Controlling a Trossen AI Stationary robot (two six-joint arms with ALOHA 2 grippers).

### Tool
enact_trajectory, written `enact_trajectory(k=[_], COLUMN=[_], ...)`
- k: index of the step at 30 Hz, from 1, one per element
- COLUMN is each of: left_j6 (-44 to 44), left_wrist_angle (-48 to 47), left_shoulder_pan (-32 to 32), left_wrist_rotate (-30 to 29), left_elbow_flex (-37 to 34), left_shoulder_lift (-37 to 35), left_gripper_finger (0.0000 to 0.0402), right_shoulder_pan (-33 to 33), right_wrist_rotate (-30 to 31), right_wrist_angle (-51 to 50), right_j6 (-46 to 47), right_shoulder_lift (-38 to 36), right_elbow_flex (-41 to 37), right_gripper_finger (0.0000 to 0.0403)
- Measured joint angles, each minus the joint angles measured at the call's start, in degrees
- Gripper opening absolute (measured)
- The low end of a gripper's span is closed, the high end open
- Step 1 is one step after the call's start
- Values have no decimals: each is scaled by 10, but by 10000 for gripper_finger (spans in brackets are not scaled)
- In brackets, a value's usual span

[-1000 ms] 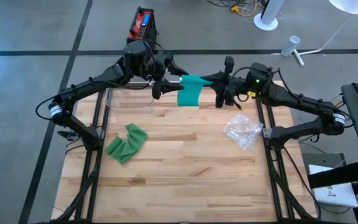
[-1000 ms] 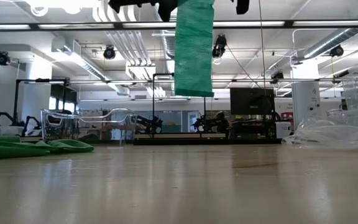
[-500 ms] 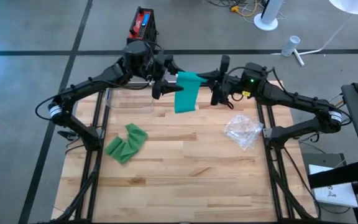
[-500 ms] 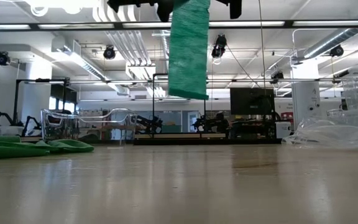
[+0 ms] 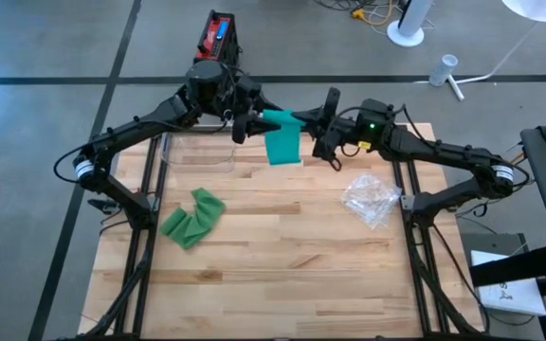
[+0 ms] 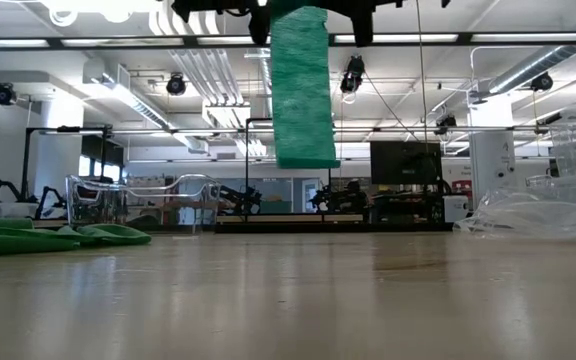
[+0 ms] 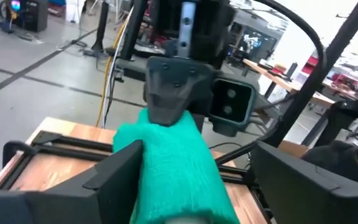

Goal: Roll bandage
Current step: Roll the blue bandage

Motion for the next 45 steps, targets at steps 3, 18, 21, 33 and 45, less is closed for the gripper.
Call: enact_trajectory(k=[3, 18, 21, 33, 45], left_j6=[-7, 90, 134, 394, 548], left_wrist_angle=[-2, -44, -62, -140, -167], left_shoulder_pan=[0, 11, 13, 15, 1], left_wrist_rotate=[-6, 1, 2, -24, -66], left_elbow_flex=[0, 0, 0, 0, 0], left_shoulder_lift=[0, -3, -9, -65, -83], left_gripper_finger=[254, 20, 27, 20, 20], right_shoulder_pan=[2, 30, 40, 58, 56], right_wrist_rotate=[6, 35, 37, 27, -8], right_wrist_angle=[2, 4, 4, 9, 40], right_j6=[-16, 68, 134, 359, 512], right_shoulder_lift=[1, 2, 2, -31, -9], right_elbow_flex=[0, 0, 0, 0, 0], right_gripper_finger=[23, 101, 140, 308, 297])
